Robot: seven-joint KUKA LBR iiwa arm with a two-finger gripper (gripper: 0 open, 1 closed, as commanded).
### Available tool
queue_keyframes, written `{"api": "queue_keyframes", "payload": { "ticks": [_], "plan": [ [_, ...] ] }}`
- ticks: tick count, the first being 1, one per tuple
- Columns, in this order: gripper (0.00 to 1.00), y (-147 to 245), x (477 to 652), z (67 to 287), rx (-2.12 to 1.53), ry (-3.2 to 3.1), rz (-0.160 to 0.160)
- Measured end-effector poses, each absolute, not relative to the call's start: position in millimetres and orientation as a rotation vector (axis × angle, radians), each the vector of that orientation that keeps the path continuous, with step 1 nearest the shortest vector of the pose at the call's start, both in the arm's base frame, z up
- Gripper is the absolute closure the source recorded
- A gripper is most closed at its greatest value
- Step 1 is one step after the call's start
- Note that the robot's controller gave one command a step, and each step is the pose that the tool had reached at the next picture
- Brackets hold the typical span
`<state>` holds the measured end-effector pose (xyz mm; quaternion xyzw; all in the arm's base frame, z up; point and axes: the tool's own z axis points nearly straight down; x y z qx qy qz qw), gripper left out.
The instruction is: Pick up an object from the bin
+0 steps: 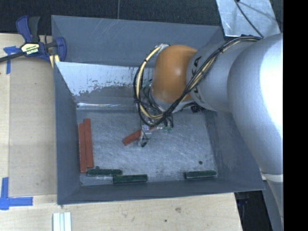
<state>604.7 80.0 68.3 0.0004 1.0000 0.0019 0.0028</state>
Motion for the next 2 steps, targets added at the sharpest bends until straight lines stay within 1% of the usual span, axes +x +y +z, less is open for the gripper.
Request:
{"api": "queue_keyframes", "payload": {
  "ticks": [1,2],
  "plan": [
    [1.00,75,605.6,72,0.009,3.132,0.002],
    [1.00,83,609.4,201,0.053,3.128,0.003]
  ]
}}
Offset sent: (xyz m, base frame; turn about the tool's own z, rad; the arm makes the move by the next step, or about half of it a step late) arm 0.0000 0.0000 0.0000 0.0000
